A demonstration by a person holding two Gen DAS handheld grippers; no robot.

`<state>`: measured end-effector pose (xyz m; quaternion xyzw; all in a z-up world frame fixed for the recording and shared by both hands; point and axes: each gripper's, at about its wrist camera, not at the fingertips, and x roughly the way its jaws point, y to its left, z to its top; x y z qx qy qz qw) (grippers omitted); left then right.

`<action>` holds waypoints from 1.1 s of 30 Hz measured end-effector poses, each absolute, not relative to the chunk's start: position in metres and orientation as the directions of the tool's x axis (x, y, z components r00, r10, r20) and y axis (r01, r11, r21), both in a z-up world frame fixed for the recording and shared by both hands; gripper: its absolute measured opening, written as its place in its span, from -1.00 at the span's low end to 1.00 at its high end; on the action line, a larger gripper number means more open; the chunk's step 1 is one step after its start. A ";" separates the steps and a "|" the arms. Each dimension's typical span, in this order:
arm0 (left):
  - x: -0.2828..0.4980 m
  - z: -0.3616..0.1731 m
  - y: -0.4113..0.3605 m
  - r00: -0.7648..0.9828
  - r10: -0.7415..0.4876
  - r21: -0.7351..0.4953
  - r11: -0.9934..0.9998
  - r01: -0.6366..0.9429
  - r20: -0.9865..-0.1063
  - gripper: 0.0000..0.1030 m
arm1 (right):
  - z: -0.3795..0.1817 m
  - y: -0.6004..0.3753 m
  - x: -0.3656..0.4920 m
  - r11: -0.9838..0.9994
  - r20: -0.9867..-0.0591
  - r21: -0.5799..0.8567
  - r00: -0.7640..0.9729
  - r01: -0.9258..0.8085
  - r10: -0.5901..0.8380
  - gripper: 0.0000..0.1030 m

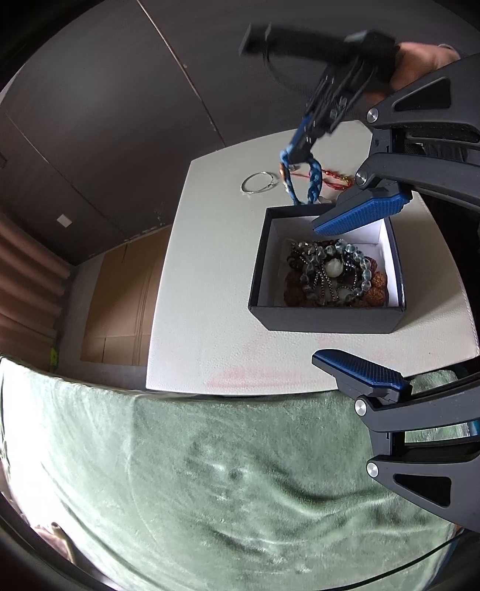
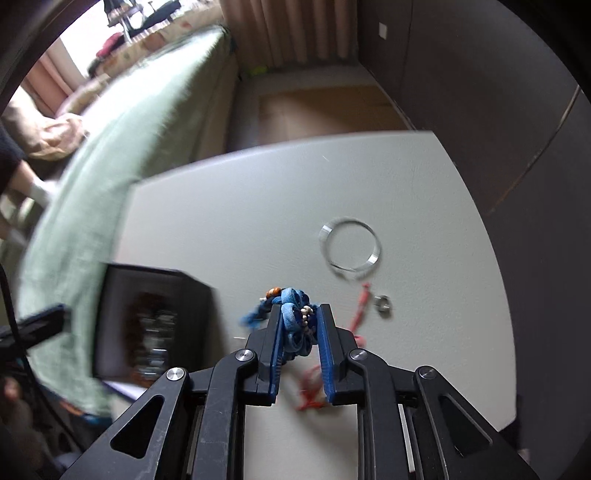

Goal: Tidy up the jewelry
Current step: 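Lift the blue knotted keychain with the right tool and drop it into the box, then move the left tool to the red string bracelet and grasp it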

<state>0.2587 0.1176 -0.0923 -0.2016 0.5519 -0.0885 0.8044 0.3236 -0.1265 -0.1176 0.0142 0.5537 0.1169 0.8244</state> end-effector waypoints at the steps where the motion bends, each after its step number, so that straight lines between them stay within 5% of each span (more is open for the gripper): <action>1: 0.258 -0.093 0.119 0.374 -0.364 -0.421 0.903 -0.080 -0.853 0.26 | -0.110 -0.123 0.319 0.968 -0.899 0.165 0.375 -0.187 0.226 -0.64; 12: 0.249 -0.095 0.139 0.374 -0.365 -0.432 0.895 -0.114 -0.853 0.27 | -0.070 -0.075 0.295 0.872 -0.803 0.356 0.367 -0.337 0.469 -0.58; 18: 0.248 -0.093 0.146 0.390 -0.367 -0.446 0.885 -0.133 -0.845 0.36 | -0.079 -0.063 0.290 0.881 -0.835 0.328 0.331 -0.341 0.439 0.12; 33: 0.266 -0.084 0.079 0.361 -0.397 -0.434 0.901 -0.023 -0.844 0.37 | -0.089 -0.149 0.295 0.924 -0.876 0.328 0.304 -0.197 0.376 0.12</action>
